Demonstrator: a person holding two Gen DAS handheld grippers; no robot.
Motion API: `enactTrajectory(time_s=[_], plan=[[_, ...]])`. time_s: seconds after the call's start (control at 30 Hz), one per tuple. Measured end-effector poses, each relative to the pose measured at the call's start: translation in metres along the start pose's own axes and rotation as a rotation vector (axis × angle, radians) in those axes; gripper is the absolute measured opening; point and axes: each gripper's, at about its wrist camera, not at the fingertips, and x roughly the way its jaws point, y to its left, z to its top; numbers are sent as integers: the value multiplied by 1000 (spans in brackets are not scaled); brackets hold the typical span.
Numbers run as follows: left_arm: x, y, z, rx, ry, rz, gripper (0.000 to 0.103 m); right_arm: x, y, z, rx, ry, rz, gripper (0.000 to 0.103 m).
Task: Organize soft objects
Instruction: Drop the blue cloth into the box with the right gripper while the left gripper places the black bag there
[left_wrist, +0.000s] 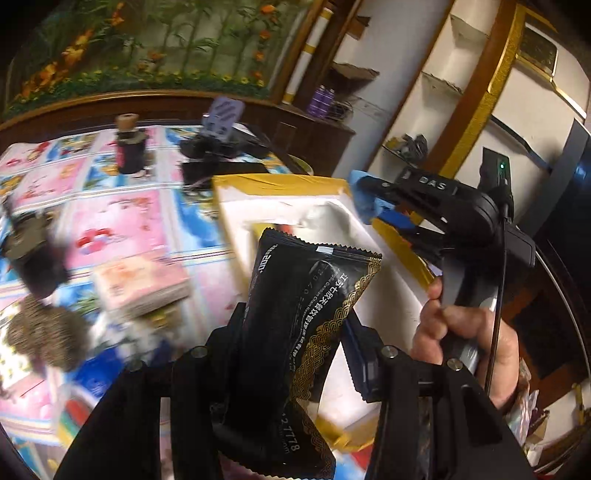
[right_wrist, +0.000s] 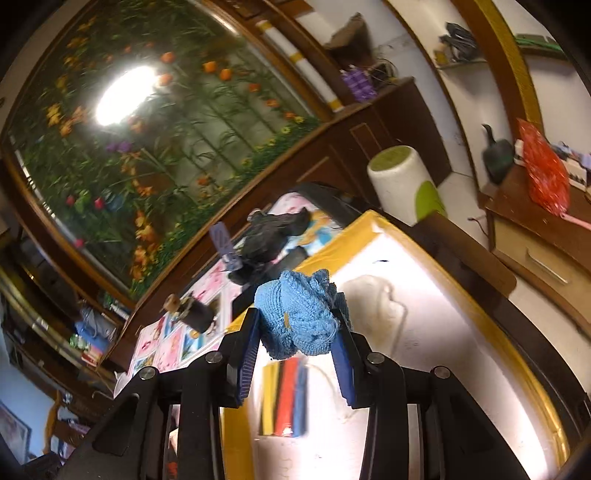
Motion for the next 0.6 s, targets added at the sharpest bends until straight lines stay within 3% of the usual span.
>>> enactTrajectory(time_s=[0.23, 0.6], plan=[[58, -26, 6, 6, 113, -19, 47, 6, -11, 2, 24, 28, -64, 39], [64, -31, 1, 27, 132, -37, 47, 19, -10, -3, 27, 73, -121, 41]])
